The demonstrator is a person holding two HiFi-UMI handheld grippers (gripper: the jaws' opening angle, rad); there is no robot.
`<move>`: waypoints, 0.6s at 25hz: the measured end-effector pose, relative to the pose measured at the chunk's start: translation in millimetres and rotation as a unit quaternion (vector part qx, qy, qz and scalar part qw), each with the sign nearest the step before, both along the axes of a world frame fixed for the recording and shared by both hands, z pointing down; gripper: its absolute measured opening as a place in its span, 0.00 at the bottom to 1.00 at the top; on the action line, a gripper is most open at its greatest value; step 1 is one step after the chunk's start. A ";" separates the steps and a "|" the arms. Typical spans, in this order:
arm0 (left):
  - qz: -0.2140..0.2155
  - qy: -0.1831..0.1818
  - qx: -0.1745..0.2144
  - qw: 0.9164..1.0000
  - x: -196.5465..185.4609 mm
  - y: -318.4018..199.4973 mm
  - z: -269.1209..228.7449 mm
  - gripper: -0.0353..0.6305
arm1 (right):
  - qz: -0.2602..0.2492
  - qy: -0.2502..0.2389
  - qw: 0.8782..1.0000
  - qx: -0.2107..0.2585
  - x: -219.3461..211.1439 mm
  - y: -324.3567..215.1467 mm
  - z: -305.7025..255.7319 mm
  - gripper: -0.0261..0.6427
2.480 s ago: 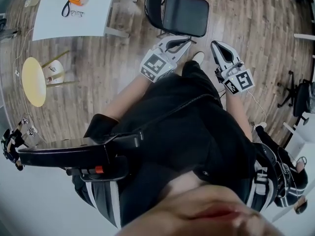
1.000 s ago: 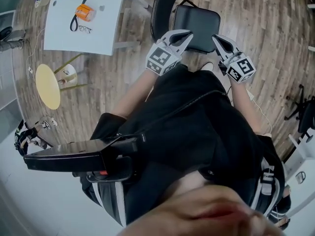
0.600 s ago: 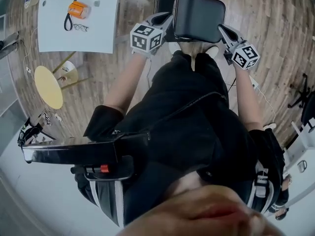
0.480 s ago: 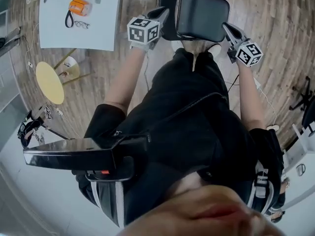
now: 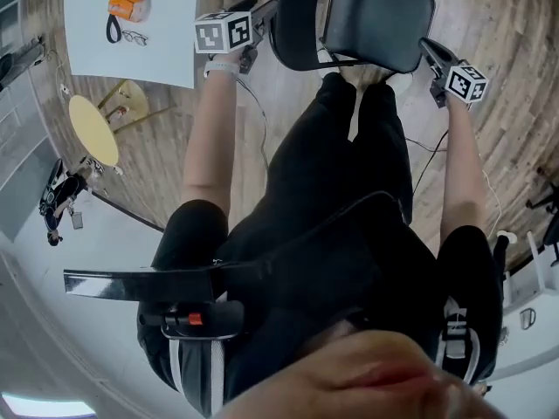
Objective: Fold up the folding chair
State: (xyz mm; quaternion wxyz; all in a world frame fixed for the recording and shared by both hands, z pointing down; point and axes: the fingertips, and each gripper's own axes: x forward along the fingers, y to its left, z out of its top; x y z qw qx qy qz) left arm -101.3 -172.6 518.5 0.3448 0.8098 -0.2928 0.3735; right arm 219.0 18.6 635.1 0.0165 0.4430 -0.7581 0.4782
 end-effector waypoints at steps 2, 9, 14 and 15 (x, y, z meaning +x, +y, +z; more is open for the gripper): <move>0.002 -0.007 -0.014 1.000 1.1 -3.4 19.3 0.37 | 0.000 -0.009 1.000 -0.015 10.1 2.9 30.8 0.06; 0.022 -0.013 -0.050 0.998 24.0 -5.9 70.5 0.40 | 0.052 -0.047 0.994 -0.080 59.8 17.1 133.4 0.14; 0.054 -0.026 -0.069 0.996 36.2 -0.7 87.1 0.39 | 0.087 -0.070 0.988 -0.103 86.5 35.8 189.4 0.22; 0.058 -0.032 -0.068 0.995 36.8 -1.6 88.4 0.39 | 0.091 -0.083 0.987 -0.103 88.3 36.9 198.0 0.26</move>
